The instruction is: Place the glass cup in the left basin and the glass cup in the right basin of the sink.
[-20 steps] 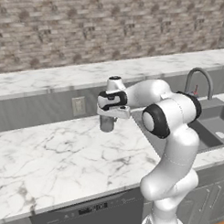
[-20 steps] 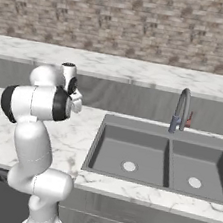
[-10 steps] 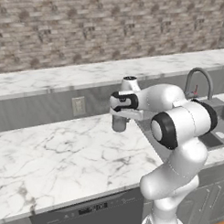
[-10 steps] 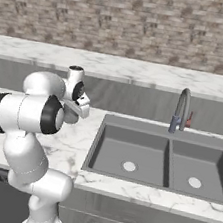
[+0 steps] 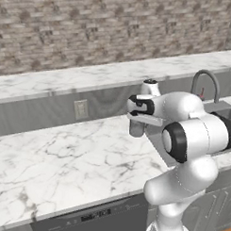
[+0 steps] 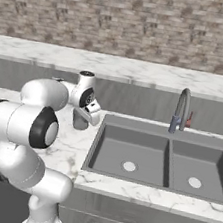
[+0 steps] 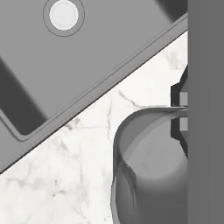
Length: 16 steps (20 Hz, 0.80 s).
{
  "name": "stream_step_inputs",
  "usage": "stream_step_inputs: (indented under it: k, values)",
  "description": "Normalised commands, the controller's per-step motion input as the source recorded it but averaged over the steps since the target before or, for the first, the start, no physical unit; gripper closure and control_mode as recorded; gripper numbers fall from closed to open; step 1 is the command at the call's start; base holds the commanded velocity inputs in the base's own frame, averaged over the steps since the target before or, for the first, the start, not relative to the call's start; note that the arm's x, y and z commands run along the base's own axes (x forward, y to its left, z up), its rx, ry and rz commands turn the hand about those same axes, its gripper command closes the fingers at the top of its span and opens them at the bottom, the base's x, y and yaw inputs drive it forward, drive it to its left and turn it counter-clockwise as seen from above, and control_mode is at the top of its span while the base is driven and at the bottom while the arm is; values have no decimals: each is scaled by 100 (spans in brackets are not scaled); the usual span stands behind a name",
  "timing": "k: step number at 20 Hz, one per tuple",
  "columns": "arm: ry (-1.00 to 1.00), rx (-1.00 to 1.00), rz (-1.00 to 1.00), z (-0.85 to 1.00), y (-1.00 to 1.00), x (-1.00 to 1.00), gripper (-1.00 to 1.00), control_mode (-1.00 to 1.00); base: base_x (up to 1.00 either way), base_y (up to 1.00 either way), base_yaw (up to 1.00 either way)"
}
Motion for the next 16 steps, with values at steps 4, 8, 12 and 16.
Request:
stream_step_inputs:
  k: [4,8,12,16]
  values:
    - [0,0,-3,3,-56,-25,100,-100,0,0,0]
    - [0,0,-4,1,-55,-23,100,-100,0,0,0]
    - [0,-2,-6,0,-56,-16,100,-100,0,0,0]
    - [1,-2,-5,0,-56,-11,100,-100,0,0,0]
